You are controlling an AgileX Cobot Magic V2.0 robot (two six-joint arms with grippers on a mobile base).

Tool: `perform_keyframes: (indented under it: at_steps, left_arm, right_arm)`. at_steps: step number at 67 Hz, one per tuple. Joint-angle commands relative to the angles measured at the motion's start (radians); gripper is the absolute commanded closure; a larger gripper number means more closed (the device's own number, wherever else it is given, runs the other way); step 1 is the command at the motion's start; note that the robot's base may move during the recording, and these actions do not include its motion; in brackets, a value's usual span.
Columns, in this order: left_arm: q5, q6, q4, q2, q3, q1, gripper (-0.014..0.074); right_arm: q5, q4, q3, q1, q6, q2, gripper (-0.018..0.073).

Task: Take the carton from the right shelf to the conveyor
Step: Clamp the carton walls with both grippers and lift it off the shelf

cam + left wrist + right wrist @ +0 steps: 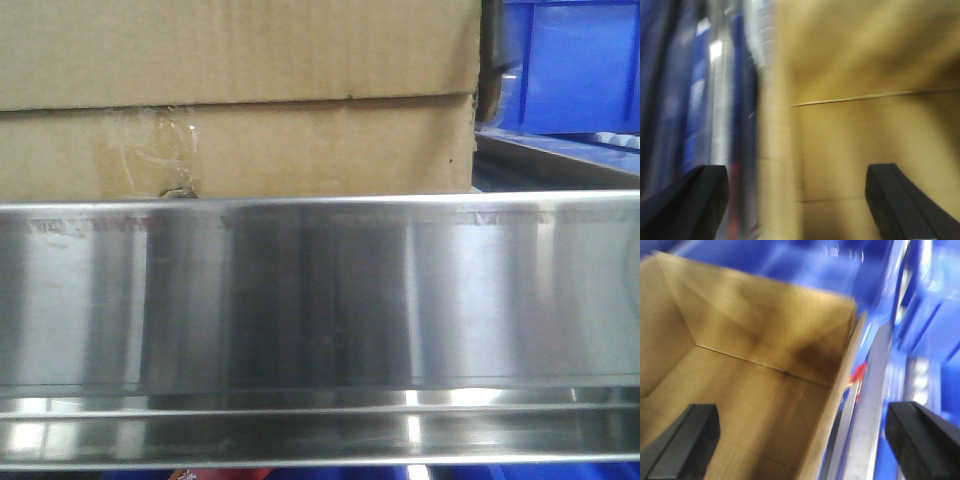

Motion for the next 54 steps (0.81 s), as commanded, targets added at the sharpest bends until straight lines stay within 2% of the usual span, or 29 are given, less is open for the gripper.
perform_keyframes:
  at_steps: [1,17,39,44,54]
  left_arm:
    - [-0.006,-0.003,-0.01,0.019,-0.009,0.029,0.0131]
    - [-0.006,0.02,-0.022,0.056,-0.009,0.042,0.0131]
    - [-0.006,0.02,-0.022,0.104,-0.009,0.042,0.0131]
    - [-0.006,0.02,-0.022,0.106,-0.009,0.042,0.0131]
    - [-0.006,0.02,-0.022,0.108,-0.009,0.042,0.0147]
  right_arm:
    - [-0.009,-0.005,-0.011,-0.023,0.017,0.031,0.0011]
    - [-0.009,0.088,-0.011,-0.082,0.019,0.102,0.0011]
    - [-0.009,0.123,-0.009,-0.081,0.019,0.149,0.0023]
    - [-0.009,0.123,-0.009,-0.081,0.019,0.149,0.0081]
    - [-0.009,0.123,-0.003,-0.083,0.019,0.15,0.0355]
